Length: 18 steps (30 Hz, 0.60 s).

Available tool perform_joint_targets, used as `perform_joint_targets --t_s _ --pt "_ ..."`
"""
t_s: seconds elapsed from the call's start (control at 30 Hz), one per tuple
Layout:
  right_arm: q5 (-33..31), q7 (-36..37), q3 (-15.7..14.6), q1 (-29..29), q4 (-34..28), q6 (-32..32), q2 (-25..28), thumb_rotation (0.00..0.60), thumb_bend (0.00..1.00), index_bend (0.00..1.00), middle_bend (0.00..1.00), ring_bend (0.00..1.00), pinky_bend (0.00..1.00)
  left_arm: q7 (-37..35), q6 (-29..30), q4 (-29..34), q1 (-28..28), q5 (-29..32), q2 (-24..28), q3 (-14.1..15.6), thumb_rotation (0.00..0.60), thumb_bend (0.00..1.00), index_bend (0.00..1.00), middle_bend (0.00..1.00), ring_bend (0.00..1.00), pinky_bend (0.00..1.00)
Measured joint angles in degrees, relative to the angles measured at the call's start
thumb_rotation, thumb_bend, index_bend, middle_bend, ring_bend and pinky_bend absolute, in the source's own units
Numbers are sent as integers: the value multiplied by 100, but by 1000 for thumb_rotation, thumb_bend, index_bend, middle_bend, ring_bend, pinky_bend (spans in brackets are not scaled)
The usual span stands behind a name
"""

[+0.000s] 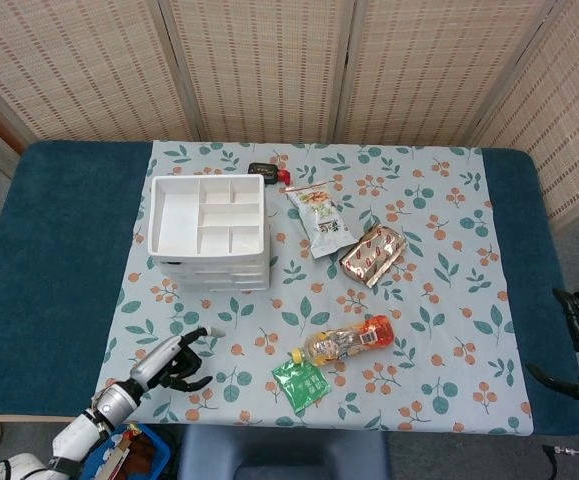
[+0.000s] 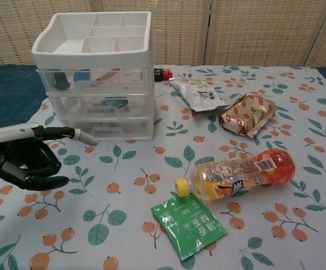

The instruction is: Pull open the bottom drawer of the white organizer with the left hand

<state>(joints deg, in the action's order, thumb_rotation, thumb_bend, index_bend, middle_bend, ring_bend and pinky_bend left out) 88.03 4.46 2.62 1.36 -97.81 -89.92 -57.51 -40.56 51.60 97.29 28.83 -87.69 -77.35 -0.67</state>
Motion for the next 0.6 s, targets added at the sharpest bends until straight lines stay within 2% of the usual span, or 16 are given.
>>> perform_joint_targets --t_s 0.2,0.6 --pt "-18 -5 7 -2 0 8 5 600 80 0 97 39 132 -289 -408 -169 248 540 -357 -146 600 329 92 932 1000 1000" --pt "-36 -29 4 34 -32 -30 27 600 80 0 97 40 132 -882 -1090 -210 491 1926 -674 -683 600 329 91 932 1000 1000"
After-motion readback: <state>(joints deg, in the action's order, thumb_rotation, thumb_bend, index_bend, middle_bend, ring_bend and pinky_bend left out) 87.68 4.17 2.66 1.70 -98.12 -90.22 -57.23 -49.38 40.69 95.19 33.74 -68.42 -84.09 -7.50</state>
